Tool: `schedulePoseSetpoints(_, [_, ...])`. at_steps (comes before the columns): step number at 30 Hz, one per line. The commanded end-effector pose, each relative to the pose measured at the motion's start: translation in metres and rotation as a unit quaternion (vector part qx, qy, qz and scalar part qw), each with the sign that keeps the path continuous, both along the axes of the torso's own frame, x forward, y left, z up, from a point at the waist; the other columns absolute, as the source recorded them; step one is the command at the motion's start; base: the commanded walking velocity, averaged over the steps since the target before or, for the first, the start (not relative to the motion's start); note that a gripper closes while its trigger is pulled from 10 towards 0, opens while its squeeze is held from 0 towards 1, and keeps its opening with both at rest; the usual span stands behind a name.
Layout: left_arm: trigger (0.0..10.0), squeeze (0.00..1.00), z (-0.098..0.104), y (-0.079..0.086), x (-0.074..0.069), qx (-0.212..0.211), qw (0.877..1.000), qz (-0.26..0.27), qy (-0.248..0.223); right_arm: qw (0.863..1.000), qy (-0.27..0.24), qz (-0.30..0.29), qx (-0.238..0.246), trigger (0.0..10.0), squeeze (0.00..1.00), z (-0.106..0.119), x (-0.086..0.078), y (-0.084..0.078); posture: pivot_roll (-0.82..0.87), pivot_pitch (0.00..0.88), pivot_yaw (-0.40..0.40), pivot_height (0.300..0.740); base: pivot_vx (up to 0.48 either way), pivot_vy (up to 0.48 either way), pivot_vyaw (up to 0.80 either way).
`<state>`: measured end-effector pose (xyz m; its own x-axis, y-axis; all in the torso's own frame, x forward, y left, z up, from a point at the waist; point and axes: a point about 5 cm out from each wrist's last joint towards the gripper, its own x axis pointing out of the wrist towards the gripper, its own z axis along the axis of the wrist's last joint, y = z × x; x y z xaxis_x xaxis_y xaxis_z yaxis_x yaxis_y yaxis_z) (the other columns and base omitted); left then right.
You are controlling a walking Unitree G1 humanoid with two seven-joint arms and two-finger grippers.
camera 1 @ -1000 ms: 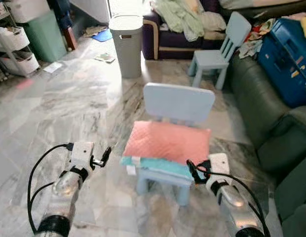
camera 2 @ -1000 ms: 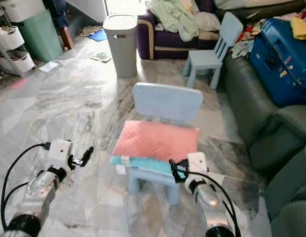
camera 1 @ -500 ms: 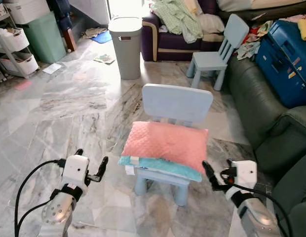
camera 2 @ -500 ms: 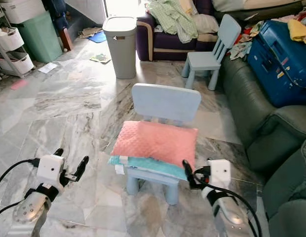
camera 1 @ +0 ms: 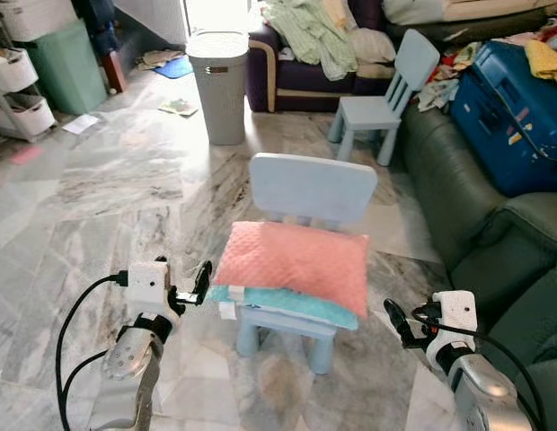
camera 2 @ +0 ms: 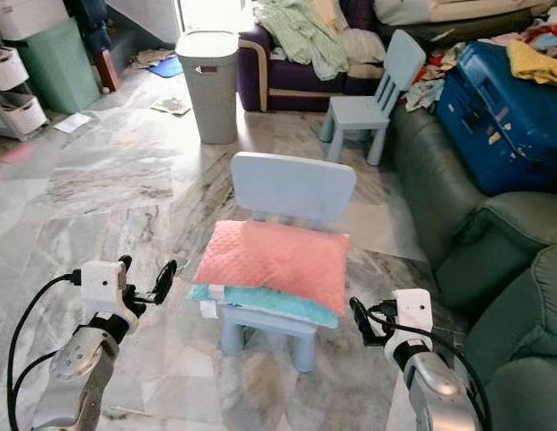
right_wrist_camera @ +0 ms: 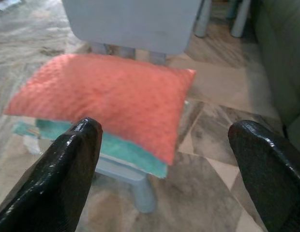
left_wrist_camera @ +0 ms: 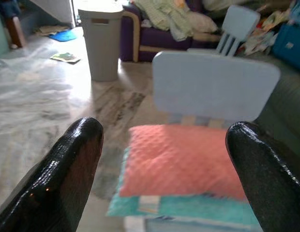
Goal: Move the pillow to the sofa
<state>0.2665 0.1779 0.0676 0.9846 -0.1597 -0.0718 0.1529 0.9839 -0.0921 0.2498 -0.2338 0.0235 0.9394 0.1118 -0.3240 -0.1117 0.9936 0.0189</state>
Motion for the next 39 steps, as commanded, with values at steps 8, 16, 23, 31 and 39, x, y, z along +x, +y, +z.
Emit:
schedulePoseSetpoints(8, [10.0,0.00,0.029,0.000,0.012,-0.037,0.999,-0.003,-0.027,0.994,-0.097,0.040,-0.012,10.0,0.00,0.054,0.013,0.037,-0.09,0.000,-0.017,0.740,0.000,0.000,0.00])
schedulePoseSetpoints(16, [10.0,0.00,0.025,0.001,0.010,-0.042,0.999,-0.006,-0.012,0.993,-0.109,0.038,0.006,10.0,0.00,0.069,0.009,0.044,-0.09,0.000,-0.007,0.740,0.195,0.000,0.00])
schedulePoseSetpoints(23, [10.0,0.00,0.026,-0.001,0.010,-0.044,0.999,-0.015,-0.004,0.994,-0.100,0.027,0.015,10.0,0.00,0.078,0.005,0.049,-0.10,0.000,-0.002,0.740,0.272,0.000,-0.56])
schedulePoseSetpoints(31, [10.0,0.00,0.026,-0.001,0.010,-0.043,0.999,-0.017,-0.003,0.994,-0.101,0.029,0.020,10.0,0.00,0.083,0.002,0.052,-0.09,0.000,0.000,0.740,0.304,0.000,-0.10])
schedulePoseSetpoints(39, [10.0,0.00,0.026,-0.001,0.010,-0.044,0.999,-0.021,0.001,0.994,-0.100,0.032,0.021,10.0,0.00,0.087,0.002,0.056,-0.09,0.000,0.005,0.740,0.371,0.000,0.00])
